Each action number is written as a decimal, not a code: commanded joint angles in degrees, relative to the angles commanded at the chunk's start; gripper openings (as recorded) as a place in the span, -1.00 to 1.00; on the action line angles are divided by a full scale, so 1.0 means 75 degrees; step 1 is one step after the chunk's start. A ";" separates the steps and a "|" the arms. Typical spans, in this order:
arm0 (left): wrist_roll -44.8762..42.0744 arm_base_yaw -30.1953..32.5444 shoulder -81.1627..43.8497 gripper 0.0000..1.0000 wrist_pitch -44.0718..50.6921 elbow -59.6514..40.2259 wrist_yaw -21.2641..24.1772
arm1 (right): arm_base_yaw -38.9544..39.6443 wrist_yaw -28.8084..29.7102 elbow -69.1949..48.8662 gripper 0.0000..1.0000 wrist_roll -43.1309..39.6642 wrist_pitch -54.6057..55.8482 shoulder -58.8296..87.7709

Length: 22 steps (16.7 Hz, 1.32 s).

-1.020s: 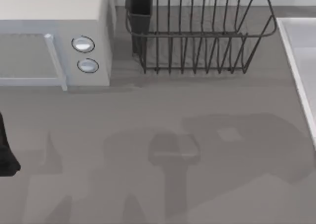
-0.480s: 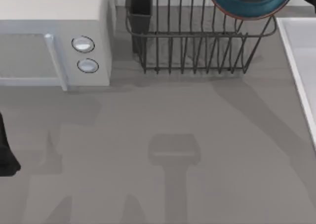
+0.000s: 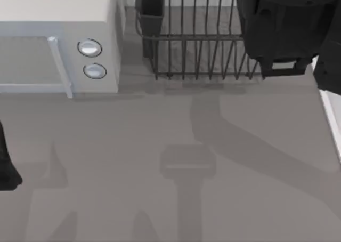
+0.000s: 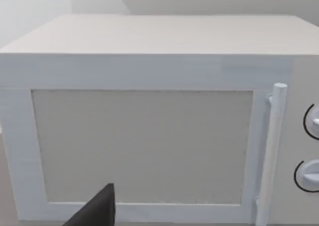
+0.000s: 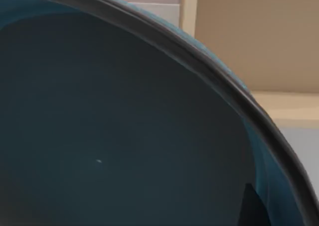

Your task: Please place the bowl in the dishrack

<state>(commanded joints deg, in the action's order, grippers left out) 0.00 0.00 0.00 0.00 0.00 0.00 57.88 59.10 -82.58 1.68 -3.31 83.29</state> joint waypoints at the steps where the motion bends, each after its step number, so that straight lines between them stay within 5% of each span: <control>1: 0.0000 0.0000 0.0000 1.00 0.0000 0.0000 0.0000 | 0.0134 0.0144 0.0019 -1.00 0.0012 0.0167 -0.0059; 10: 0.0000 0.0000 0.0000 1.00 0.0000 0.0000 0.0000 | 0.0007 0.0042 0.0022 -1.00 0.0019 0.0522 0.0217; 22: 0.0000 0.0000 0.0000 1.00 0.0000 0.0000 0.0000 | -0.2727 -0.2640 0.0765 -1.00 -0.0075 0.5605 0.4338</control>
<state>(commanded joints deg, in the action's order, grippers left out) 0.00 0.00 0.00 0.00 0.00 0.00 37.43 39.30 -76.85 1.11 38.73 115.82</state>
